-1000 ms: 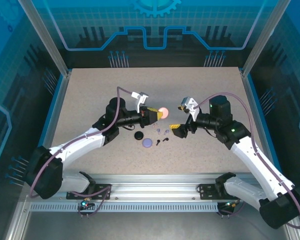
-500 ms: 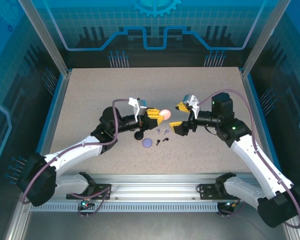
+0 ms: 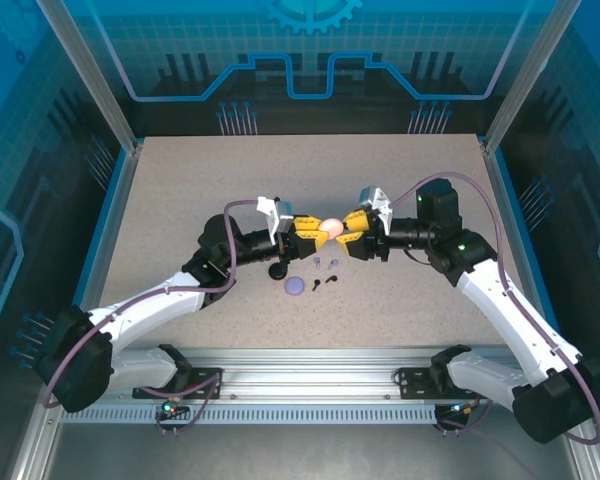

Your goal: Insert the wireless bluetooth earbuds into the charging case

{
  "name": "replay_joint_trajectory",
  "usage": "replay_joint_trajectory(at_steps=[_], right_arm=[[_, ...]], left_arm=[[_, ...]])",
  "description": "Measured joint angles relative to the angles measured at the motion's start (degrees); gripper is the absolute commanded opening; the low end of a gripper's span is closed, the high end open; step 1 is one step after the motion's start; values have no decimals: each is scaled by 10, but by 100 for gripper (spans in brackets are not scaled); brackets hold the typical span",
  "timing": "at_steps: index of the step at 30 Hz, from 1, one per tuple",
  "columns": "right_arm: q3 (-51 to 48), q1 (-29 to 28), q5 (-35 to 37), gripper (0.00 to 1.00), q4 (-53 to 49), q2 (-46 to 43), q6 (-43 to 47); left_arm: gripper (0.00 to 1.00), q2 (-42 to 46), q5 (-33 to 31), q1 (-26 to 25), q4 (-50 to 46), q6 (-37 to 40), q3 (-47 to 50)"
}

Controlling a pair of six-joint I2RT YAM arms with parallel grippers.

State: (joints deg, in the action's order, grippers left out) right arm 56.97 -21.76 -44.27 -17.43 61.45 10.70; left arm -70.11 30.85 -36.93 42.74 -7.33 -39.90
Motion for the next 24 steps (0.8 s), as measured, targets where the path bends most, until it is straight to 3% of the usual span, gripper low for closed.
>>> replay_joint_trajectory(at_steps=[9,13,24], right_arm=[[13,-7,1,26,-9,8,9],[15,-8,1,25,-12,8,9],[16,-13,4,26,-14,9,9]], left_arm=[[21,0,0,0,0,0,0],[27,0,0,0,0,1,0],[30,0,-1,0,0,0,0]])
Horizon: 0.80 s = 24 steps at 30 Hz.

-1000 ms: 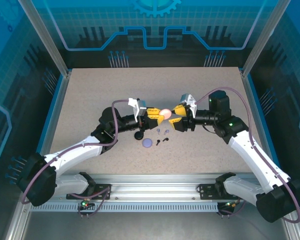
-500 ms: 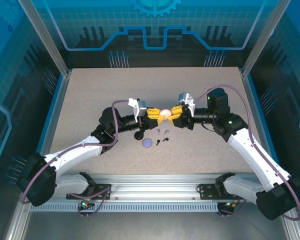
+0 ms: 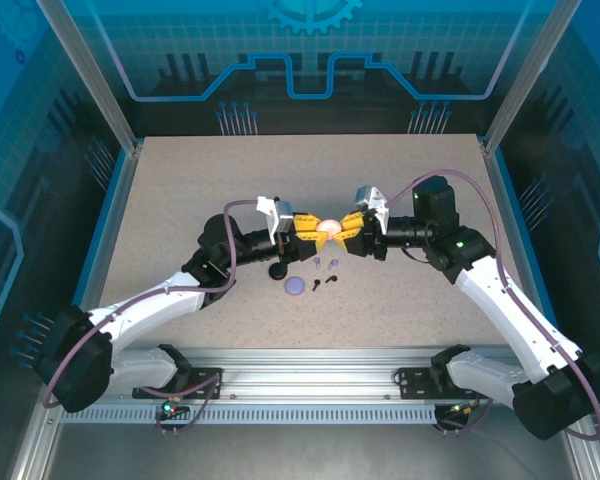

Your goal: Insert the wireless bluetooth earbuds into the charging case

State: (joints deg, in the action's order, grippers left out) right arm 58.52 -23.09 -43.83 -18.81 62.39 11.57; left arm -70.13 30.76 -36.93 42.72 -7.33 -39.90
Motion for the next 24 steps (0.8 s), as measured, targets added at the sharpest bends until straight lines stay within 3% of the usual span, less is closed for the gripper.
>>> replay_joint_trajectory(at_steps=[8,12,16,24], right_arm=[[0,-2,3,26,0,2,-4],[0,-2,9,27,1,2,-10],[0,-4,17,38,1,2,-16],[0,-6,38,56,4,0,-9]], left_arm=[[31,-1,-3,0,-1,0,0],[26,-3,-5,0,-3,0,0],[20,-3,-9,0,-5,0,0],[19,-3,-10,-7,-11,0,3]])
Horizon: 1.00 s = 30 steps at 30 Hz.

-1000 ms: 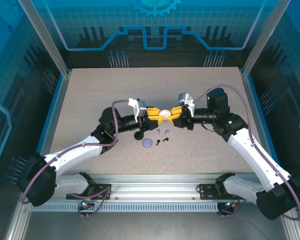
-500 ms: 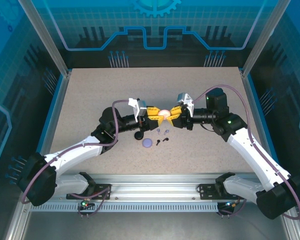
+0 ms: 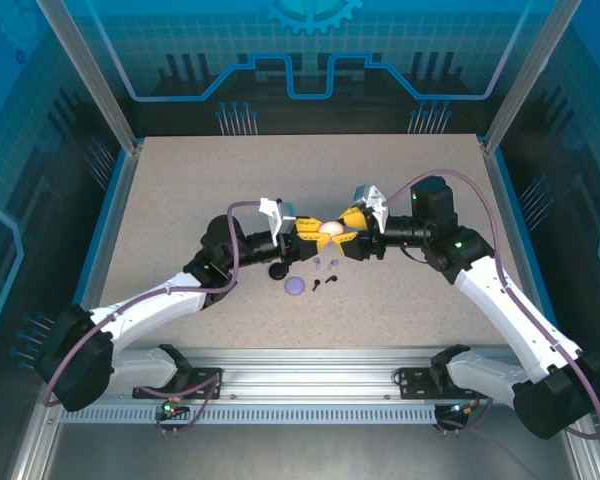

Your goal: Insert the wireless bluetooth earbuds into the charging case

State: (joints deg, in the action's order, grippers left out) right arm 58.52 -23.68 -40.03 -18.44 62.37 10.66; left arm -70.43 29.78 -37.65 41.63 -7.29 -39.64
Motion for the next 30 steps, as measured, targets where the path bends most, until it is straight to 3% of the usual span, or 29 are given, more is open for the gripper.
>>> replay_joint_trajectory(at_steps=[22,30], right_arm=[[21,22,35,57,1,-5,-8],[30,37,34,62,0,-9,-17]], left_arm=[[18,0,-6,0,-11,0,5],[19,3,-6,-1,-11,0,6]])
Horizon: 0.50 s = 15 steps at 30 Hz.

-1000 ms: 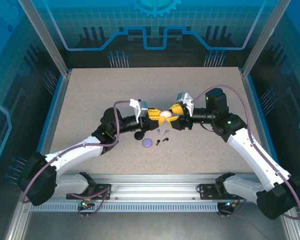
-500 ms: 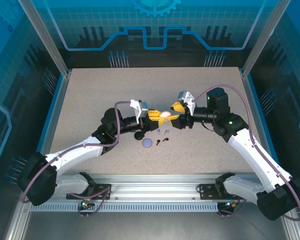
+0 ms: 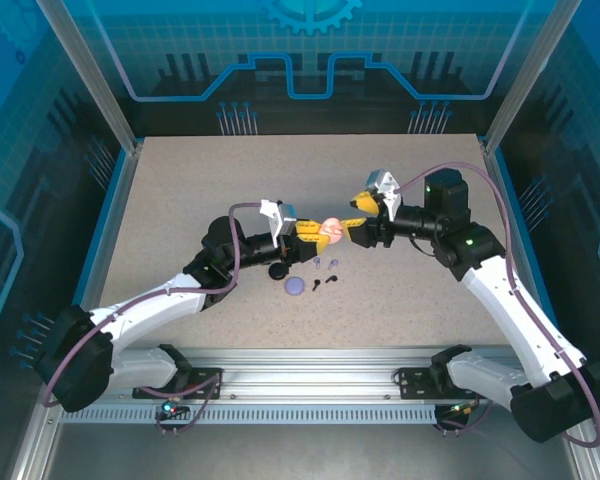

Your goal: Insert the wireless bluetooth earbuds into the charging case

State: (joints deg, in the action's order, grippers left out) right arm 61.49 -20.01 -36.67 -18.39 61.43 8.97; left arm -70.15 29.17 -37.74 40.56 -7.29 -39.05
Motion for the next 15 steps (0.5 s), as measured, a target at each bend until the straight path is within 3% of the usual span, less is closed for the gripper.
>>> replay_joint_trajectory(at_steps=[7,15], right_arm=[[-14,26,-42,71,0,-36,-9],[-63,32,-132,66,11,-37,-19]], left_arm=[[19,1,0,0,3,0,6],[20,2,0,0,24,-5,8]])
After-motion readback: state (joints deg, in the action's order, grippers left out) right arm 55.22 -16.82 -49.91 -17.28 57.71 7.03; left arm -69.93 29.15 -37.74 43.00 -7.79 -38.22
